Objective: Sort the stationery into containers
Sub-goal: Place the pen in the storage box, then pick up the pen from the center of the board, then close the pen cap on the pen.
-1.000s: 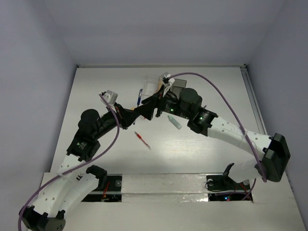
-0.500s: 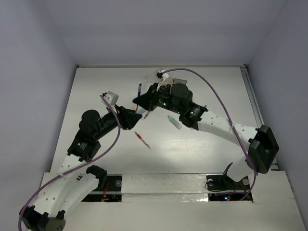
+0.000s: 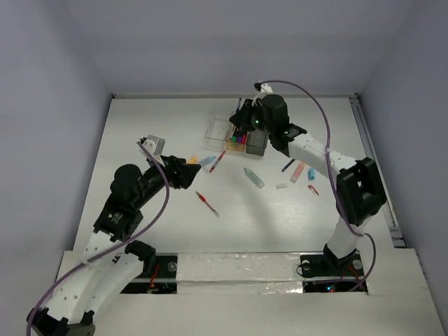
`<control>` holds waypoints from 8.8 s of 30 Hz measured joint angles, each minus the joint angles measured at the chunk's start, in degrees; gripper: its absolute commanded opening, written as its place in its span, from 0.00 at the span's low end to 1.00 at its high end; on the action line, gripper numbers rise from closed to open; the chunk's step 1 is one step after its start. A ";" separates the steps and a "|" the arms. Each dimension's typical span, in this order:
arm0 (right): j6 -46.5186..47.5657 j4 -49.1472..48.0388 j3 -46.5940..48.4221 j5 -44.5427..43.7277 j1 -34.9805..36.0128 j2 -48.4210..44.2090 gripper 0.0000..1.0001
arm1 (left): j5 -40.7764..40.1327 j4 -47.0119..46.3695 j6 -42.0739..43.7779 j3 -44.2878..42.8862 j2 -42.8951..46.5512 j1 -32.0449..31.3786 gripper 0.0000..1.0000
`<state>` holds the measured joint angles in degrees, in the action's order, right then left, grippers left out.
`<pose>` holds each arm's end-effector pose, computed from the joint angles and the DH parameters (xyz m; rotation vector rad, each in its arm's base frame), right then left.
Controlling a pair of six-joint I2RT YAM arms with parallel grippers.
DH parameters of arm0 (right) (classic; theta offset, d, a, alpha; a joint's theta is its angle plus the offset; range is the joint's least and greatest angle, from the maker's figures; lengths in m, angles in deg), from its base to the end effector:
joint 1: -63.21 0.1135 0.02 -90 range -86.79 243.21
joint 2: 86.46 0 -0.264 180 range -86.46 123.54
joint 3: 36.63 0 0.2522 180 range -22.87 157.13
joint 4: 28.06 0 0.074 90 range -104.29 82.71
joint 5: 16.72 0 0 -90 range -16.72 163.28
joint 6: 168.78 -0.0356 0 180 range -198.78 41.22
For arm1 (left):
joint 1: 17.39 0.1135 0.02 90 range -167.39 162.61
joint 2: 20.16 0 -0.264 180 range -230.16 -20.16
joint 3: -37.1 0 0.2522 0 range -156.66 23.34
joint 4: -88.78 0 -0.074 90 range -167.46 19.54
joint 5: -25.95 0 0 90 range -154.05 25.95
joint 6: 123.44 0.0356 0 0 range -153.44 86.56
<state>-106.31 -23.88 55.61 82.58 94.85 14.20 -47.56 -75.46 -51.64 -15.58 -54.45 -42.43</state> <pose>0.3587 0.2278 0.3122 -0.1891 1.8669 0.8731 0.1309 -0.0723 0.3468 0.3306 1.5492 -0.8151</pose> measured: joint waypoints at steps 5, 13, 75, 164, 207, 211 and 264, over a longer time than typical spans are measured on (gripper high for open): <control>1.25 6.32 1.77 -0.39 -6.49 3.26 0.00 | 0.28 0.57 0.15 0.00 -1.18 1.16 0.58; 3.28 15.50 8.83 -2.38 -12.37 10.32 0.00 | 0.66 0.87 0.15 0.00 -1.62 2.69 0.57; 15.76 29.49 3.02 -10.16 27.32 12.59 0.50 | -15.06 4.48 -1.20 -0.02 5.75 9.01 0.35; -4.68 -12.02 -23.10 -1.44 17.51 -27.43 0.34 | 19.58 -9.18 -6.80 2.91 -3.82 8.59 0.00; 16.81 54.29 -17.05 -11.96 -28.30 -2.80 0.50 | 5.16 -0.35 -1.07 0.57 7.56 -10.60 0.00; 16.20 54.05 -17.03 -11.80 -28.30 -1.66 0.46 | 4.55 0.15 -0.70 0.52 7.58 -10.60 0.00; -0.02 7.96 -18.69 -14.03 16.15 -22.77 0.01 | 4.04 0.90 -0.28 0.52 -3.08 -8.57 0.00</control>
<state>-106.33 -15.92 36.92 68.55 111.00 -8.57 -43.52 -74.56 -51.92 -15.05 -57.53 -50.99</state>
